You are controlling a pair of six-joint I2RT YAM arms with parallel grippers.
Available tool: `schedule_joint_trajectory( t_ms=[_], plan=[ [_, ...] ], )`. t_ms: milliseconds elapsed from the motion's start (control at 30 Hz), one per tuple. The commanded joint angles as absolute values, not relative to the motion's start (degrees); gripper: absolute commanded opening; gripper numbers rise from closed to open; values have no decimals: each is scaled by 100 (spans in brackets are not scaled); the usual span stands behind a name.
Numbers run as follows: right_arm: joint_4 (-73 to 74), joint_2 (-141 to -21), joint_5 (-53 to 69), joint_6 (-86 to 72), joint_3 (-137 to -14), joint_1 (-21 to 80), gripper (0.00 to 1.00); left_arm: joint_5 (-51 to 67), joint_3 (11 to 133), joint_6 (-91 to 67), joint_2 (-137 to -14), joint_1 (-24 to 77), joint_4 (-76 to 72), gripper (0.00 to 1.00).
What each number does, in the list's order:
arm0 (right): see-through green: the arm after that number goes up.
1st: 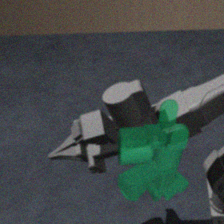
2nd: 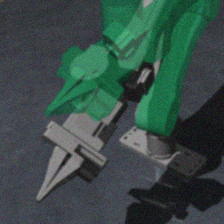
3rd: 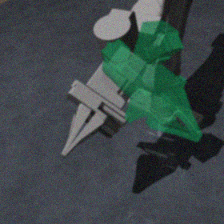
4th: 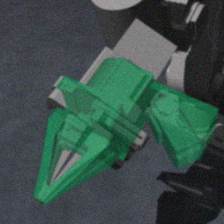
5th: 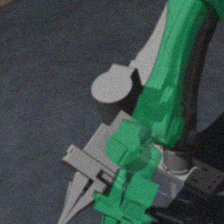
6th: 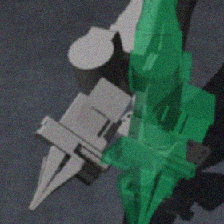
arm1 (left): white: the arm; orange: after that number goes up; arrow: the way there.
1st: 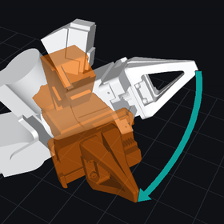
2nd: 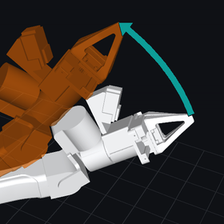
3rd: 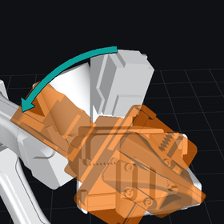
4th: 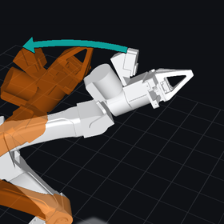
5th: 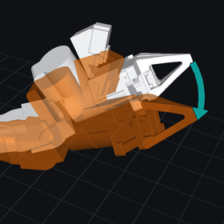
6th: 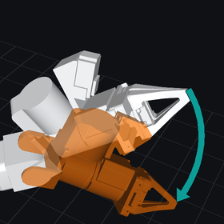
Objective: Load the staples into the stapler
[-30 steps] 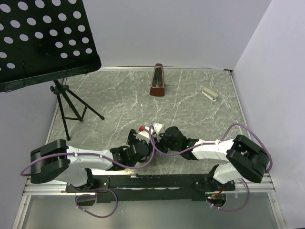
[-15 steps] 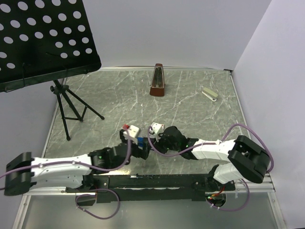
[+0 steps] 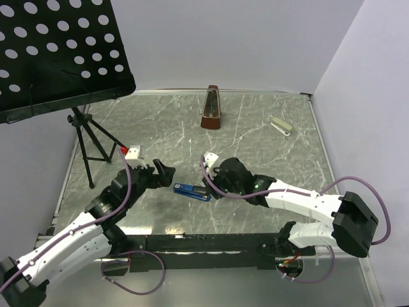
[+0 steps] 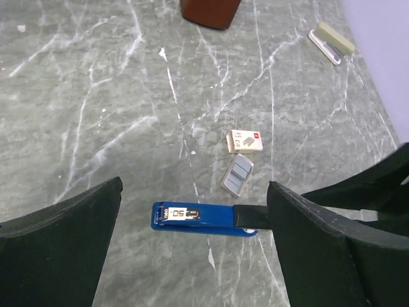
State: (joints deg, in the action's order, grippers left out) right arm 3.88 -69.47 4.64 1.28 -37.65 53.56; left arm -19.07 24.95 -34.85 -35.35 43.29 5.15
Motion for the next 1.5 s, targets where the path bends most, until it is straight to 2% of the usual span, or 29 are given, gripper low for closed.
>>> schedule_joint_trajectory(
  t_ms=[0, 233, 500, 800, 933, 1067, 1167, 1200, 1300, 1467],
  plan=[
    [1237, -7074, 334, 35, -4569, 5449, 43, -800, 3102, -3542, -3481, 3736, 1001, 99],
    [1740, -7935, 395, 18, -5132, 5590, 41, -1432, 3726, -2498, -2962, 3595, 1371, 99],
    [2039, -8718, 317, -255, -5142, 5678, 40, -2522, 3762, -1583, -2480, 3595, 1354, 99],
    [2171, -9430, 334, -510, -5124, 5801, 35, -2619, 3463, -1600, -2109, 3516, 1178, 99],
    [2337, -9273, 290, -501, -5343, 5932, 35, -2558, 3437, -1652, -2013, 3437, 1169, 99],
    [2601, -8913, 220, -352, -5914, 5968, 42, -2523, 3393, -1705, -1855, 3270, 1116, 99],
    [2847, -8789, 141, -203, -6467, 5968, 51, -2479, 3358, -1758, -1662, 3147, 1090, 99],
    [2909, -8841, 141, -167, -6721, 5976, 59, -2461, 3331, -1758, -1635, 3086, 1099, 100],
    [3058, -9017, 97, -79, -7056, 5977, 69, -2391, 3313, -1767, -1565, 2998, 1090, 100],
    [3225, -9412, 105, -70, -7329, 5976, 80, -2215, 3314, -1767, -1538, 2857, 1107, 100]
  ],
)
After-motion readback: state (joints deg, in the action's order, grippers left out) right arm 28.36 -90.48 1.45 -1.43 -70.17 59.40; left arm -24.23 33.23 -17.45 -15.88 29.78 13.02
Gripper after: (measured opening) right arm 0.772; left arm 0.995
